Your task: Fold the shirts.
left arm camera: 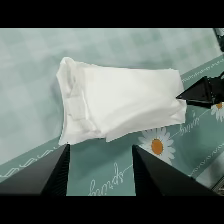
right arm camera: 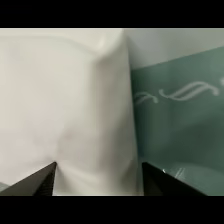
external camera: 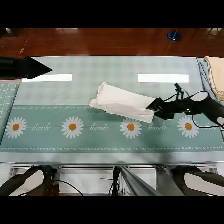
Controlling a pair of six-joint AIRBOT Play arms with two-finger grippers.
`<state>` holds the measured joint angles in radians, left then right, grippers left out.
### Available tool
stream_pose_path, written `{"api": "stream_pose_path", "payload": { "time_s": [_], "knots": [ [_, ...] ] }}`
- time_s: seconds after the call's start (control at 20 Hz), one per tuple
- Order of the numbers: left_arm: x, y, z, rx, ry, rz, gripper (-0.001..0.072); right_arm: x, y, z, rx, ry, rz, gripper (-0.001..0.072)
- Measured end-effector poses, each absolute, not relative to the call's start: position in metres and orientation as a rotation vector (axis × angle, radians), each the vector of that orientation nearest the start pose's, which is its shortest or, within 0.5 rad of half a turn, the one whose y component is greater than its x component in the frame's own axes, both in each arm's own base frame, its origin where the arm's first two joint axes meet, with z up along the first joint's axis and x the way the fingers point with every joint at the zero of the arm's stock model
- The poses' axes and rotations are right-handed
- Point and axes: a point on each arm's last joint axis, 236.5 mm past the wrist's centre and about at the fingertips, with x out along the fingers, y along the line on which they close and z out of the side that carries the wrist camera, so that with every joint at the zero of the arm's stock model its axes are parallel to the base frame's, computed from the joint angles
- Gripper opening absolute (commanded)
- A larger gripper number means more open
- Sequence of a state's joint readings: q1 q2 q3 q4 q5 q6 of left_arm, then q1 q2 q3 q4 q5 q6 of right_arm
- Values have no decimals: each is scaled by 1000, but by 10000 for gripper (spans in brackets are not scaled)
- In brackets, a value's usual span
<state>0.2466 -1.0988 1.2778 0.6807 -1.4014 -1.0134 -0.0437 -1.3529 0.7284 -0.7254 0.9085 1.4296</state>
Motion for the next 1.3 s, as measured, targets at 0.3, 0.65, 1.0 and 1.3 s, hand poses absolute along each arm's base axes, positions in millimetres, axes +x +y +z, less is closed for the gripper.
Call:
{"api": "stream_pose_path", "payload": {
  "time_s": [0.3, 0.65, 1.0, 1.3],
  "knots": [
    [362, -95, 183, -301, 849, -703, 472, 367, 177, -71, 942, 1249, 341, 26],
    [363, -95, 183, -303, 849, -702, 471, 453, 91, 88, 884, 803, 375, 25],
    [362, -95, 183, -315, 855, -697, 471, 467, -57, 206, 799, 535, 155, 25],
    [363, -95, 183, -325, 859, -692, 471, 439, -150, 220, 824, 471, -44, 25]
  ]
}}
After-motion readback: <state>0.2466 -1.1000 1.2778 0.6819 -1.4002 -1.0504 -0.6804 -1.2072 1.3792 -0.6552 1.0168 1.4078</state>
